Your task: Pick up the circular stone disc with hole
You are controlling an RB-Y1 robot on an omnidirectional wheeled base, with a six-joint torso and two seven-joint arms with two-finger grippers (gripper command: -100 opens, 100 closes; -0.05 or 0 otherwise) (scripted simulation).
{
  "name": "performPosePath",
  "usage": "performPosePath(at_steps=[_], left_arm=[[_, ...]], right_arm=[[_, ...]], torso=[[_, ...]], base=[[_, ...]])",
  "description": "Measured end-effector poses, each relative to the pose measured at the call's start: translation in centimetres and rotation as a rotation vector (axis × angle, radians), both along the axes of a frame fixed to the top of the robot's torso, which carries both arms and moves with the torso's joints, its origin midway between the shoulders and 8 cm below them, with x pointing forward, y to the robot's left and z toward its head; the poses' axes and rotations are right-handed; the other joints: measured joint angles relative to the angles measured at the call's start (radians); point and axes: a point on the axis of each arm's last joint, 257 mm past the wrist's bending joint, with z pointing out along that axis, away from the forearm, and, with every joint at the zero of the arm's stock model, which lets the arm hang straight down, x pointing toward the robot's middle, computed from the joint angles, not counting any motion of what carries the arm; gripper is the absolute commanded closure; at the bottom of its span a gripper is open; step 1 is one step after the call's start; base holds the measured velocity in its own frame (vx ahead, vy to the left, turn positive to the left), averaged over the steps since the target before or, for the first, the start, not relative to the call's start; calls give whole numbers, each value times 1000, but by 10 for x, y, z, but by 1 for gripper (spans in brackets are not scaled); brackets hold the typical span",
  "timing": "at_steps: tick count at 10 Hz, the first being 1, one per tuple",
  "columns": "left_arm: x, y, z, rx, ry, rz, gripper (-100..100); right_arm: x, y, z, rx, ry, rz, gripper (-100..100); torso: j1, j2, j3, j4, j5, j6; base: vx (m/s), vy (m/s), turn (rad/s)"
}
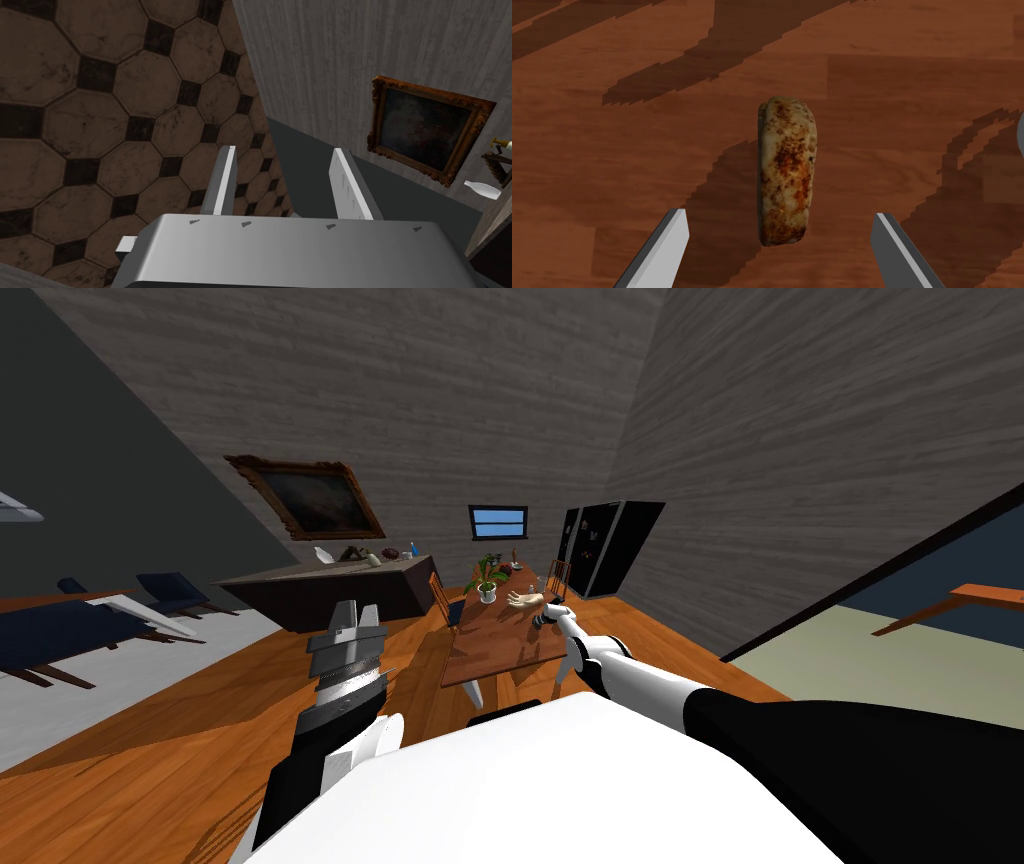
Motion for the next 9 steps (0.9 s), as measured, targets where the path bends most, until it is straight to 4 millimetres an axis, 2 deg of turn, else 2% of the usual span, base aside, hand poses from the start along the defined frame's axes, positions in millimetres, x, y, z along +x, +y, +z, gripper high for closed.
performPosePath(at_steps=[1,2,3,6,7,9], left_arm=[[0,0,0,0,0,0,0],[0,0,0,0,0,0,0],[0,0,0,0,0,0,0],[0,0,0,0,0,0,0],[0,0,0,0,0,0,0],[0,0,0,0,0,0,0]], right_arm=[[1,7,0,22,11,-6,-100],[1,8,0,25,12,-8,0],[1,8,0,24,12,-8,-100],[-9,10,-15,25,12,-3,-100],[-8,10,-15,24,10,-3,100],[-8,11,-15,25,10,-3,100]], torso=[[0,0,0,0,0,0],[2,2,1,0,0,0],[4,4,2,1,1,0],[6,0,0,0,1,0],[6,2,1,0,1,0],[5,4,2,1,1,0]], base=[[26,-38,9],[5,-7,-1],[65,-7,-19],[56,12,-9],[5,2,1],[0,0,0]])
